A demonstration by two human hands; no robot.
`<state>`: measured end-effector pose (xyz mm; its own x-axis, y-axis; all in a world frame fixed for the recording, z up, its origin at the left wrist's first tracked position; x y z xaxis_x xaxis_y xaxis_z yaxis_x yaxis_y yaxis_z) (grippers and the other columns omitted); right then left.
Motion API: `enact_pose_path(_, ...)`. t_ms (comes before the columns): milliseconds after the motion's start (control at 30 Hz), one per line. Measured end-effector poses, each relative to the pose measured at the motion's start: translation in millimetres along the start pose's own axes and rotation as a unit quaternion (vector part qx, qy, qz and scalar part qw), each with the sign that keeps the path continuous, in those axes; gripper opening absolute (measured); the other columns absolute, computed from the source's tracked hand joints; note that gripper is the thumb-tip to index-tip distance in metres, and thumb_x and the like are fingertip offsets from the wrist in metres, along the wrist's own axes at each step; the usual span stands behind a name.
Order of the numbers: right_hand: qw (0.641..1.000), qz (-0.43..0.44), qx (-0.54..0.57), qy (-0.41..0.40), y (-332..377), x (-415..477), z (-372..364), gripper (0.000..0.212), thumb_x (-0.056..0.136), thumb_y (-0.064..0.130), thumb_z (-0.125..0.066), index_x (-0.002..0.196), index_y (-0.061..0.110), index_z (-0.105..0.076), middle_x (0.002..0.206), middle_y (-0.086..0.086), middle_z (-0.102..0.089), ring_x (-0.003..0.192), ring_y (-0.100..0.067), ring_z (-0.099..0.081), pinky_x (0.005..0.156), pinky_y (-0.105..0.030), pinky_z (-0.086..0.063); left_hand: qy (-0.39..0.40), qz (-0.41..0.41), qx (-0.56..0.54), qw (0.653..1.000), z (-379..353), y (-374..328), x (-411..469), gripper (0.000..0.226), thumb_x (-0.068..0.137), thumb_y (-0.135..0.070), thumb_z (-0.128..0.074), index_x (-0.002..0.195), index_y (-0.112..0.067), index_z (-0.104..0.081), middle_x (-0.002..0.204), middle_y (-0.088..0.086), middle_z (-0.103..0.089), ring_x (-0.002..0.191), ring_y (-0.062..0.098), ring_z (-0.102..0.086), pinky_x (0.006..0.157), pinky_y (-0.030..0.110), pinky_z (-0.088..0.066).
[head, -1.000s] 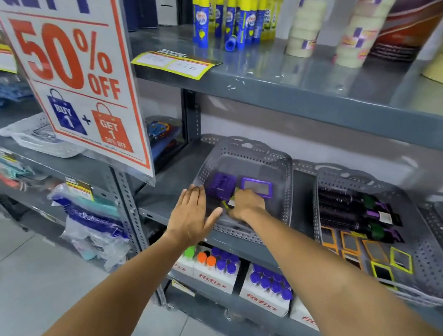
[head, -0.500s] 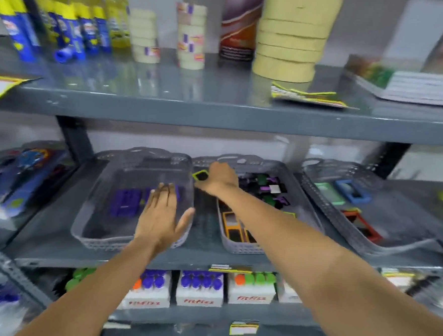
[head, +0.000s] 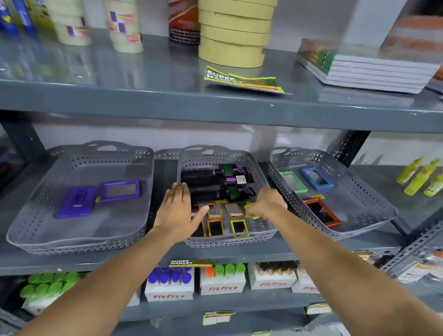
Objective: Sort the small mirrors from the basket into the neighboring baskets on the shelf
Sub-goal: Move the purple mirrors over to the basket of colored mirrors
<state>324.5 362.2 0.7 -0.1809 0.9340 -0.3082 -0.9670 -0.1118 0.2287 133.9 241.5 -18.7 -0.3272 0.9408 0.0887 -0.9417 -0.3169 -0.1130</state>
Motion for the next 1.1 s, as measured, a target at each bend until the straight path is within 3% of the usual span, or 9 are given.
enact_pose_path(67,1.000,-0.008,-0.007,0.016,-5.8,-0.6,-11.4,0.017,0.069,0.012,-0.069,0.084,0.009,-0.062,0.078,-0.004,-0.067,0.076,-0.020,-0.070,0.067,-0.028,-0.058,0.007,0.008,-0.007,1.000,-1.3,1.1,-1.5,0.089,0.088,-0.065,-0.015,0.146,0.003,-0.008,0.153,0.021,-0.018,0.143,0.031,-0.009,0.117,0.039,-0.007)
enact_pose_path(133,1.000,-0.009,-0.018,0.024,-7.5,0.0,-18.0,0.022,0.070,0.008,-0.067,0.091,0.009,-0.063,0.085,-0.005,-0.068,0.079,-0.020,-0.069,0.066,-0.028,-0.056,0.011,0.013,-0.014,1.000,-2.5,1.6,-2.7,0.089,0.088,-0.065,-0.014,0.146,0.003,-0.008,0.153,0.021,-0.018,0.143,0.031,-0.009,0.117,0.039,-0.007)
enact_pose_path(400,0.998,-0.008,-0.054,0.036,-7.6,-0.9,-25.2,0.029,0.071,0.010,-0.070,0.098,0.009,-0.061,0.096,-0.004,-0.067,0.089,-0.021,-0.068,0.075,-0.031,-0.056,0.025,0.015,-0.005,1.000,-7.2,2.5,-2.0,0.091,0.087,-0.065,-0.011,0.146,0.003,-0.006,0.154,0.022,-0.015,0.144,0.031,-0.007,0.118,0.038,-0.006)
enact_pose_path(600,0.997,-0.010,-0.068,0.042,-8.4,-1.8,-25.8,0.023,0.069,0.014,-0.071,0.091,0.009,-0.065,0.088,-0.002,-0.065,0.082,-0.019,-0.069,0.071,-0.028,-0.055,0.026,0.014,-0.009,1.000,-8.9,3.6,-1.4,0.092,0.086,-0.066,-0.009,0.146,0.003,-0.005,0.154,0.022,-0.014,0.144,0.030,-0.006,0.118,0.039,-0.006)
enact_pose_path(767,0.994,0.002,-0.107,0.030,-5.8,-1.7,-31.0,0.039,0.077,0.007,-0.067,0.114,0.004,-0.058,0.113,-0.008,-0.061,0.100,-0.027,-0.065,0.086,-0.038,-0.056,0.023,0.010,-0.006,1.000,-10.1,3.5,-0.7,0.092,0.087,-0.066,-0.010,0.146,0.004,-0.007,0.154,0.022,-0.015,0.144,0.030,-0.006,0.118,0.039,-0.006)
enact_pose_path(867,0.993,0.004,-0.118,0.017,-5.2,-1.8,-29.3,0.042,0.080,0.004,-0.065,0.120,0.003,-0.056,0.121,-0.010,-0.060,0.106,-0.028,-0.063,0.084,-0.038,-0.054,0.022,0.009,-0.008,1.000,-9.9,3.1,-0.9,0.090,0.088,-0.065,-0.011,0.146,0.004,-0.007,0.154,0.022,-0.015,0.144,0.030,-0.006,0.118,0.039,-0.006)
enact_pose_path(1000,0.993,0.003,-0.115,0.024,-8.2,-1.5,-27.5,0.034,0.077,0.002,-0.065,0.111,0.003,-0.061,0.101,-0.007,-0.060,0.096,-0.025,-0.066,0.074,-0.033,-0.053,0.025,0.008,-0.004,1.000,-9.4,3.1,-1.0,0.091,0.087,-0.065,-0.010,0.146,0.004,-0.006,0.154,0.022,-0.015,0.144,0.030,-0.006,0.118,0.040,-0.006)
enact_pose_path(1100,0.995,-0.006,-0.093,0.024,-4.9,0.9,-19.7,0.018,0.073,0.007,-0.074,0.088,0.006,-0.065,0.084,-0.004,-0.068,0.078,-0.020,-0.072,0.073,-0.033,-0.060,0.010,0.003,-0.003,1.000,-3.3,5.3,-2.2,0.089,0.089,-0.064,-0.012,0.146,0.003,-0.008,0.154,0.022,-0.017,0.144,0.031,-0.007,0.118,0.040,-0.006)
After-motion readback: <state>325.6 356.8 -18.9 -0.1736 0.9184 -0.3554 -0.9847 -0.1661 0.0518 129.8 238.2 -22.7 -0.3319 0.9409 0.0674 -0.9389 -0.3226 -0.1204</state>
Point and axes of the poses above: each hand's wrist, its own x-axis towards the middle knuckle, its own z-axis out of the back of the hand, y = z × x, the point moved 7 cm from there along x, towards the middle knuckle
